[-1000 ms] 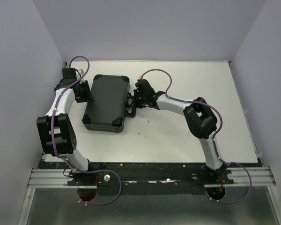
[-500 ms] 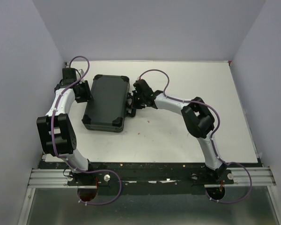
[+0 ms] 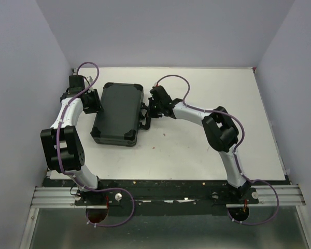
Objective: Pack up texas hold em set
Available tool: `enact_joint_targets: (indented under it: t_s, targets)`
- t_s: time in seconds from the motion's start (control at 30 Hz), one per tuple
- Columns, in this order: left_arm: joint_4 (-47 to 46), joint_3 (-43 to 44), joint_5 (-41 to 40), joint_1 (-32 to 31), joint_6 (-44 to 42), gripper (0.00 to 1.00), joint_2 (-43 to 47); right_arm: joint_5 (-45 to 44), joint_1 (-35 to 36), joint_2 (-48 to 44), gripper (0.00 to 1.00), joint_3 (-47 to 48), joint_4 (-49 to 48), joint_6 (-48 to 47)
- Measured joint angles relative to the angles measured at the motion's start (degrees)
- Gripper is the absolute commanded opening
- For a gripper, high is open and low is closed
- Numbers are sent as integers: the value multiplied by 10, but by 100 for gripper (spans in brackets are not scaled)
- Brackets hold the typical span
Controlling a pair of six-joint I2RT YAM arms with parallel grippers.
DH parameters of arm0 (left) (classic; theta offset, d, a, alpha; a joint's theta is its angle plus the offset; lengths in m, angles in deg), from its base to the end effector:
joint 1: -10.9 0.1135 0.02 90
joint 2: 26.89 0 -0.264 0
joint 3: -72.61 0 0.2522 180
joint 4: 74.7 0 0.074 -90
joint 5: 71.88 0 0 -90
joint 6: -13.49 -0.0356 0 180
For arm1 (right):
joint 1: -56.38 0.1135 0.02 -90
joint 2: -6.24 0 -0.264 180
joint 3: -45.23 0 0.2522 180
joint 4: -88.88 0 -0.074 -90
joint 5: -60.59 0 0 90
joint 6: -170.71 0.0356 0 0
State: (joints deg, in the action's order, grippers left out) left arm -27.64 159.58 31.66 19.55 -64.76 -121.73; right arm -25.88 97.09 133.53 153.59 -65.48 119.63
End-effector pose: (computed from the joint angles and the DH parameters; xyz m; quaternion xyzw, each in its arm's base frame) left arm 0.3517 0.0451 0.2531 -0.1327 0.9382 -0.1205 0.2960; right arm 0.3750 0.3255 0.1648 -0.0263 0.9217 0.2690 0.2783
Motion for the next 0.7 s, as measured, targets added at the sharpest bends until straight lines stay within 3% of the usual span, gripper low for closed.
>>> enact_joint_targets:
  t_s: [0.7]
  targets:
    - [0,0,0,0,0,46,0,9,-2,13,1,12,0,-5]
